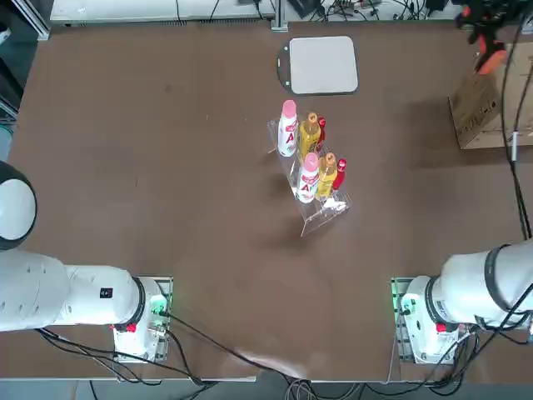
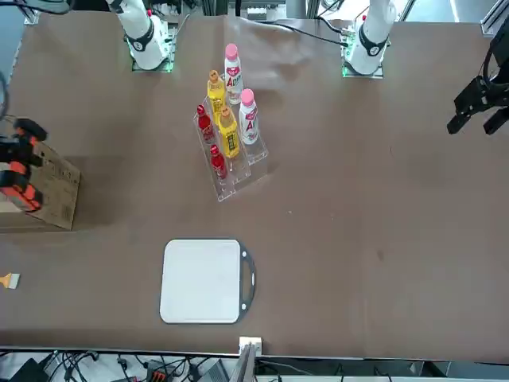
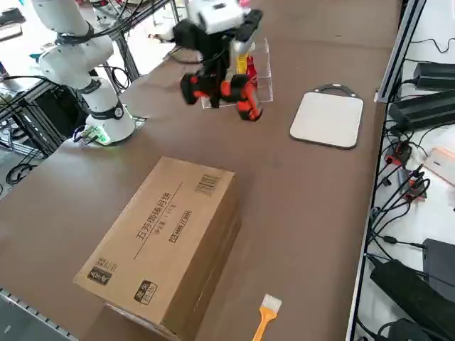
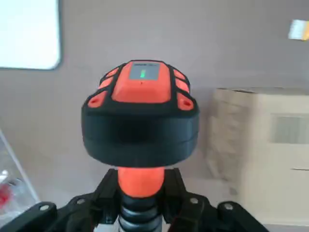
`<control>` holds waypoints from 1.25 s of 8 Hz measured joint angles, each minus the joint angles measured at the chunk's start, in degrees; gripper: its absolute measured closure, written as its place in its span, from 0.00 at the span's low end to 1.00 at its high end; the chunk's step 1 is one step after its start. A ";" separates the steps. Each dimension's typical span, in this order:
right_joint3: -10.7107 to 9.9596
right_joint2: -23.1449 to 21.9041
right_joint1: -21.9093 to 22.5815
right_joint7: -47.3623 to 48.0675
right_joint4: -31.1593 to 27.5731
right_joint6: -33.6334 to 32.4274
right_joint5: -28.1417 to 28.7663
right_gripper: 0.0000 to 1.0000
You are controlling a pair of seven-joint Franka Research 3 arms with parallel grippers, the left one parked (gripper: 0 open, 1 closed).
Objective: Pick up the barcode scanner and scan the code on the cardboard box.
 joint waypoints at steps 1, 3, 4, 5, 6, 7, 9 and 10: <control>0.14 0.25 4.93 6.15 -2.01 2.79 -0.13 0.56; 0.21 1.48 11.71 13.82 -12.05 17.01 -0.23 0.56; 0.20 2.35 13.23 14.89 -18.40 25.25 -0.24 0.56; 0.16 3.33 13.66 15.02 -24.66 33.17 -0.24 0.56; -0.06 4.14 13.66 15.02 -29.59 38.99 -0.26 0.56; -0.21 4.85 13.67 15.02 -32.72 42.51 -0.27 0.56; -0.22 6.98 14.00 14.97 -35.53 47.99 -0.29 0.56; -0.22 8.22 14.28 14.96 -35.75 49.12 -0.29 0.56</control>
